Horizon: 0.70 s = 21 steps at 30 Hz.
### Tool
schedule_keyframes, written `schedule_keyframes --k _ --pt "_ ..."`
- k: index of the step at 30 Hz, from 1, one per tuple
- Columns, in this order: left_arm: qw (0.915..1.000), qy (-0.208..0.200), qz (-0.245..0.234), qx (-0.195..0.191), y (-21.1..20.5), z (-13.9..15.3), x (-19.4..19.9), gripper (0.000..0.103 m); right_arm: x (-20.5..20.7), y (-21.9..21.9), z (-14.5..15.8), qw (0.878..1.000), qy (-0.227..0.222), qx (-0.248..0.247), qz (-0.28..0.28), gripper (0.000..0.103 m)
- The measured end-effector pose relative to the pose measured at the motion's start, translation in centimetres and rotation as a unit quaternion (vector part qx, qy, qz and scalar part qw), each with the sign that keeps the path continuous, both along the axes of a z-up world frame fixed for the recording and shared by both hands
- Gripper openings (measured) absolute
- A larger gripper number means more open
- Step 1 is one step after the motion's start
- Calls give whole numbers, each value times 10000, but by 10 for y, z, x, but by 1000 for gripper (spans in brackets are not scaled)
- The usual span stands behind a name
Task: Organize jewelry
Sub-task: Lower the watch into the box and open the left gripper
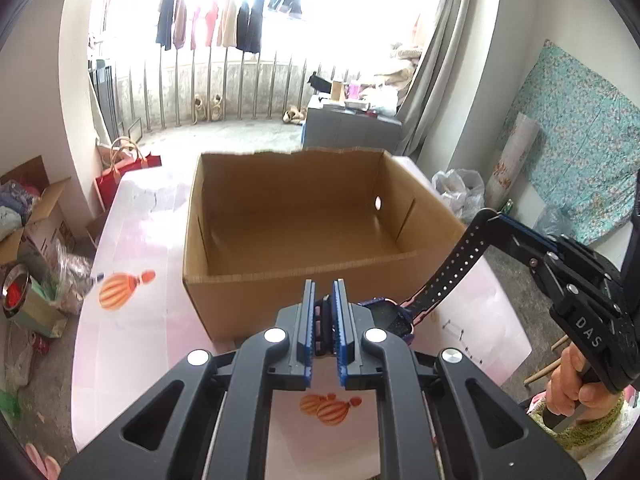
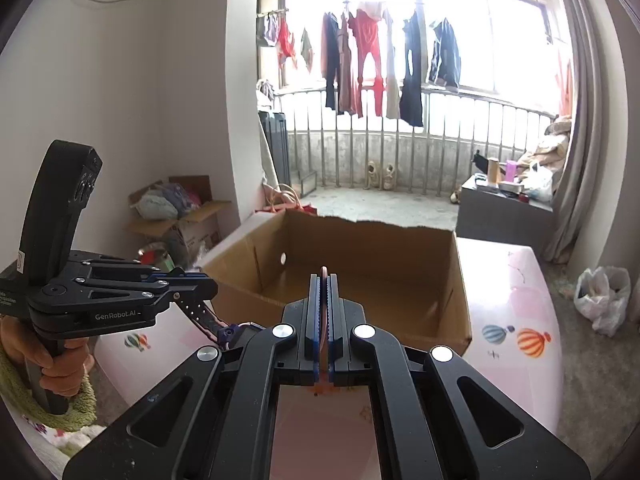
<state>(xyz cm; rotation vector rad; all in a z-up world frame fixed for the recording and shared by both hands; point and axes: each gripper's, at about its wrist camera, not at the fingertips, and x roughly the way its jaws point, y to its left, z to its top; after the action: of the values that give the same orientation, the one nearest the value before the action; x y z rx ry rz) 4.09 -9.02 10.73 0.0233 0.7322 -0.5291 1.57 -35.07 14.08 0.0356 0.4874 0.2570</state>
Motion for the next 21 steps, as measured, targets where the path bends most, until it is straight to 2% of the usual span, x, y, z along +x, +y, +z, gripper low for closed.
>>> schedule_keyframes --k 3,7,10,13,18,21 --pt "10000 -18 -43 -48 -6 24 36 8 46 -12 16 9995 101 247 179 1" --pt "9993 346 -57 109 -23 25 104 8 123 -19 15 9965 660 359 359 1" --pt "9957 794 3 474 -42 4 160 8 180 -13 -8 9890 1359 378 446 1" --pt "9878 1265 142 900 -54 -25 202 8 224 -8 -33 9778 2038 265 419 1" --pt "9756 1647 158 1445 -71 -59 240 9 257 2 -60 9611 2735 -183 334 1" --pt "9679 1855 197 1686 -78 -71 246 12 267 -3 -73 9496 3117 -179 290 2"
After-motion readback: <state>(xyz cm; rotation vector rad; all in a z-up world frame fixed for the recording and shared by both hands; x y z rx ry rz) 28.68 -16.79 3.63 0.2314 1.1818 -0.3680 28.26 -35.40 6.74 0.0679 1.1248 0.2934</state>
